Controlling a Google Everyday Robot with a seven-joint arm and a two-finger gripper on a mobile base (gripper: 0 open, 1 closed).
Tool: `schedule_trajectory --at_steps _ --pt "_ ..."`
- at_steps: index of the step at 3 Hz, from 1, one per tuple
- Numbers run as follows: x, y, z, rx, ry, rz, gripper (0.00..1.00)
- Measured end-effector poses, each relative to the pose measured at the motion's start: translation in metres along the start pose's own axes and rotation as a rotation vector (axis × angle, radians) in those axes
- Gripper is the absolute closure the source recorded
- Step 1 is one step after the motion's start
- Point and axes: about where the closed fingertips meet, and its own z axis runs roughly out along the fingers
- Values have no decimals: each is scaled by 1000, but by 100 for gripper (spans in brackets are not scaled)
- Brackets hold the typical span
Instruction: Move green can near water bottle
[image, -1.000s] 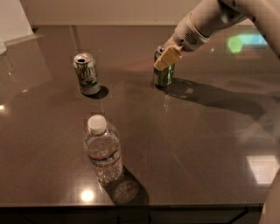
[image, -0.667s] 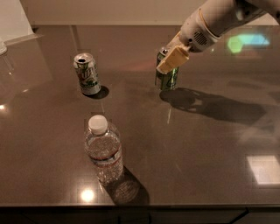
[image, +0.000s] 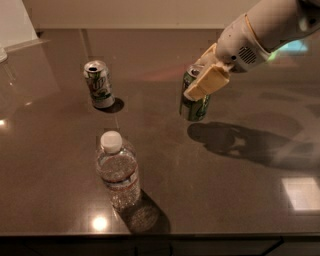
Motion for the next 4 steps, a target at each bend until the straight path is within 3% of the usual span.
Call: schedule_trajectory --at_steps 4 --pt "-4 99 3 -160 -1 -110 100"
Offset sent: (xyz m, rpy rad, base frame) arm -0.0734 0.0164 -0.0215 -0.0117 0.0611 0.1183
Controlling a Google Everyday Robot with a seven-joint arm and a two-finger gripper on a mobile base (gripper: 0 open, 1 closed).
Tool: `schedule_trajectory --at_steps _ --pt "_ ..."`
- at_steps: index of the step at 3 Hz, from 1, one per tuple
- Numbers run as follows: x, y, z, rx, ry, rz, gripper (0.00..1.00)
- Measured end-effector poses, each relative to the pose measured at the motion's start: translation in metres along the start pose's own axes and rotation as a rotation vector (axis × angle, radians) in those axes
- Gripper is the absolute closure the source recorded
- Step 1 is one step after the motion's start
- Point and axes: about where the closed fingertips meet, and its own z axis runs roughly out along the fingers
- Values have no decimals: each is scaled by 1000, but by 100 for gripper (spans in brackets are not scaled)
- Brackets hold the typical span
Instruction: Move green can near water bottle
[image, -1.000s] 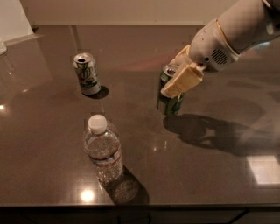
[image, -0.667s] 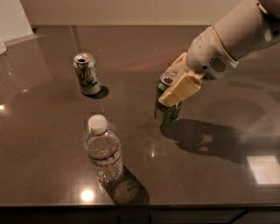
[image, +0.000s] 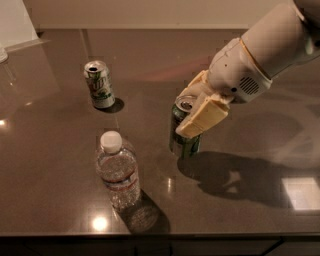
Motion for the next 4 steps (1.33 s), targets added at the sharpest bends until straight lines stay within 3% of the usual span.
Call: schedule_trajectory --at_steps 2,4 --pt "-14 45 12 -22 23 -111 100" --pt "-18 69 30 -29 38 -174 100"
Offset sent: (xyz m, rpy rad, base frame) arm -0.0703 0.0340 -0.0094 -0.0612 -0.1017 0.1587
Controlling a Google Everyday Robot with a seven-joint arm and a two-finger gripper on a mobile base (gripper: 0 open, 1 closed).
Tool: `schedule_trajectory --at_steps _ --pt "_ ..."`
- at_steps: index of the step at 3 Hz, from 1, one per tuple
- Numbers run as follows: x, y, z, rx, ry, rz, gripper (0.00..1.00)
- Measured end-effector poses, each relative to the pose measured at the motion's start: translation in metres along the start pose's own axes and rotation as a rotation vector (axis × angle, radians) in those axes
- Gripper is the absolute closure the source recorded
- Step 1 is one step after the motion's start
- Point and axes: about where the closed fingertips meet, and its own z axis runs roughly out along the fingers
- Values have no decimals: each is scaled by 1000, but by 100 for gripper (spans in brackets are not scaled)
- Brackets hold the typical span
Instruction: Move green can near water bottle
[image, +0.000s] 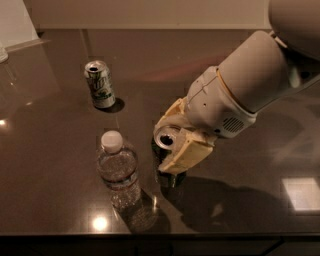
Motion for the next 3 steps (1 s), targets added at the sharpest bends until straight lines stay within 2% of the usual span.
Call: schedule_trajectory --at_steps 1,2,3 --pt "-1 5 9 -8 -2 -11 100" --pt "3 7 18 -25 -7 -6 82" --pt "7 8 25 -36 -10 -1 59"
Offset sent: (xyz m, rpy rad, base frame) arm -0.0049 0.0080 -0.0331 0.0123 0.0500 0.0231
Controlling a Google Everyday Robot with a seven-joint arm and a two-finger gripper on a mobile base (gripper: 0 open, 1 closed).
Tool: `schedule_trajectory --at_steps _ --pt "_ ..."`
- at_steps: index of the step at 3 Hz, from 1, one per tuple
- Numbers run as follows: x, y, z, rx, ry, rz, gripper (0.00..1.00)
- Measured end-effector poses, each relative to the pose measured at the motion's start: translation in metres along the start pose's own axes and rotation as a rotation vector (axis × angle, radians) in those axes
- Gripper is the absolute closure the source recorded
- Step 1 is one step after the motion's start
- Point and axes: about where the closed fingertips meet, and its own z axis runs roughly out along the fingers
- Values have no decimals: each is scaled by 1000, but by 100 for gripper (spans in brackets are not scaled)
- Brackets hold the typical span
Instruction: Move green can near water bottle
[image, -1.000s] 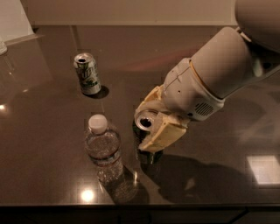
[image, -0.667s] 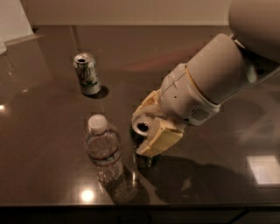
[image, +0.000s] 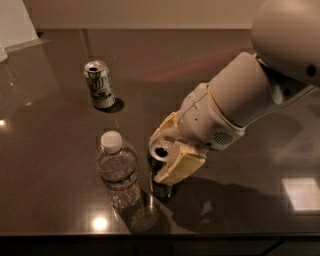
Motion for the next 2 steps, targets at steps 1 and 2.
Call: schedule_trajectory --at_steps 1,2 --pt "3 -1 4 -7 -3 1 36" --pt "0 0 3 -3 0 -3 12"
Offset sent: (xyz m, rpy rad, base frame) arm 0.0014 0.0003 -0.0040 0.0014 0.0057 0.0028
